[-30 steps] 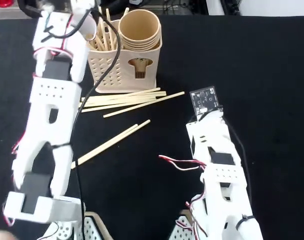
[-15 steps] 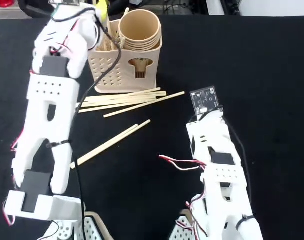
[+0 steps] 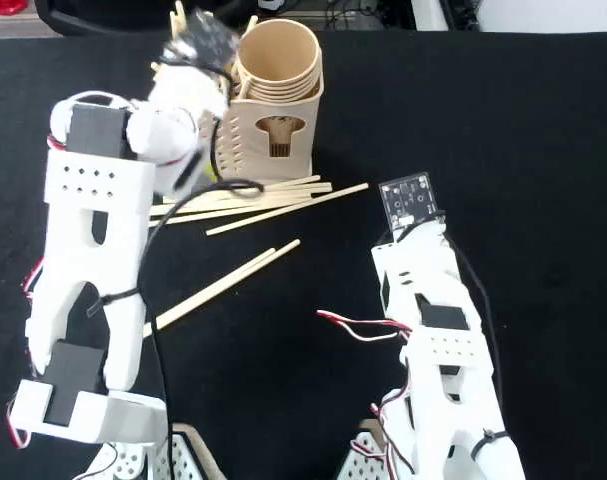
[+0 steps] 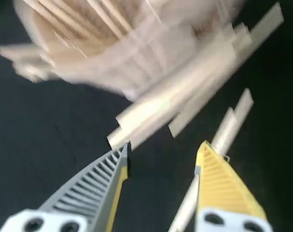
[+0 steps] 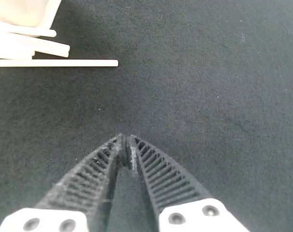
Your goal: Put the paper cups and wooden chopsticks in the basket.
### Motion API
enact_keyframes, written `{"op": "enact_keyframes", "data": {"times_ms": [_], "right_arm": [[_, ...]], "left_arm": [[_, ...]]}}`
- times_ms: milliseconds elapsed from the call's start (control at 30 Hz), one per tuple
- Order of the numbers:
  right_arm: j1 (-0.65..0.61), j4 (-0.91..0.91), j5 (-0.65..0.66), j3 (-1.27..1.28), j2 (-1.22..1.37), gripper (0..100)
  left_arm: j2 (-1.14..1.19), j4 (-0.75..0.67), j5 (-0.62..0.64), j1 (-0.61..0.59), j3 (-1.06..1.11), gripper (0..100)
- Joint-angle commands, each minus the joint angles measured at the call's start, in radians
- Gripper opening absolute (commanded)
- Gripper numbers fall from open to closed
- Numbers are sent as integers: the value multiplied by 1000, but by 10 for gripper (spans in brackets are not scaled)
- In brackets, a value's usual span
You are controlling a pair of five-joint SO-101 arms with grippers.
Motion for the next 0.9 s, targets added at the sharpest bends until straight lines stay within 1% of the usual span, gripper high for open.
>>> {"op": "enact_keyframes", "data": {"times_ms": [0, 133, 200, 267, 333, 400, 467, 500, 533, 600, 700, 867], "right_arm": [[11, 18, 12, -36, -22, 13], [18, 104, 12, -77, -22, 13], [41, 118, 6, -91, -22, 13], [60, 120, 5, -94, -22, 13], [64, 120, 5, -96, -22, 13], [64, 123, 5, -96, -22, 13], [63, 123, 5, -96, -22, 13], [61, 123, 5, -96, -22, 13], [60, 124, 5, -96, -22, 13], [60, 124, 5, -96, -22, 13], [60, 124, 5, -96, -22, 13], [60, 124, 5, -96, -22, 13]], "left_arm": [[-15, 61, -77, 36, 53, 230], [-52, 29, -106, 96, 259, 230], [-78, -31, -135, 136, 401, 230], [-124, -110, -133, 168, 529, 230], [-161, -221, -133, 194, 645, 230], [-184, -368, -127, 206, 759, 230], [-180, -548, -71, 197, 832, 236], [-163, -629, -40, 188, 849, 238], [-133, -675, -25, 176, 854, 248], [-58, -666, -5, 176, 806, 279], [78, -628, 12, 185, 714, 271], [269, -629, 55, 183, 591, 272]]}}
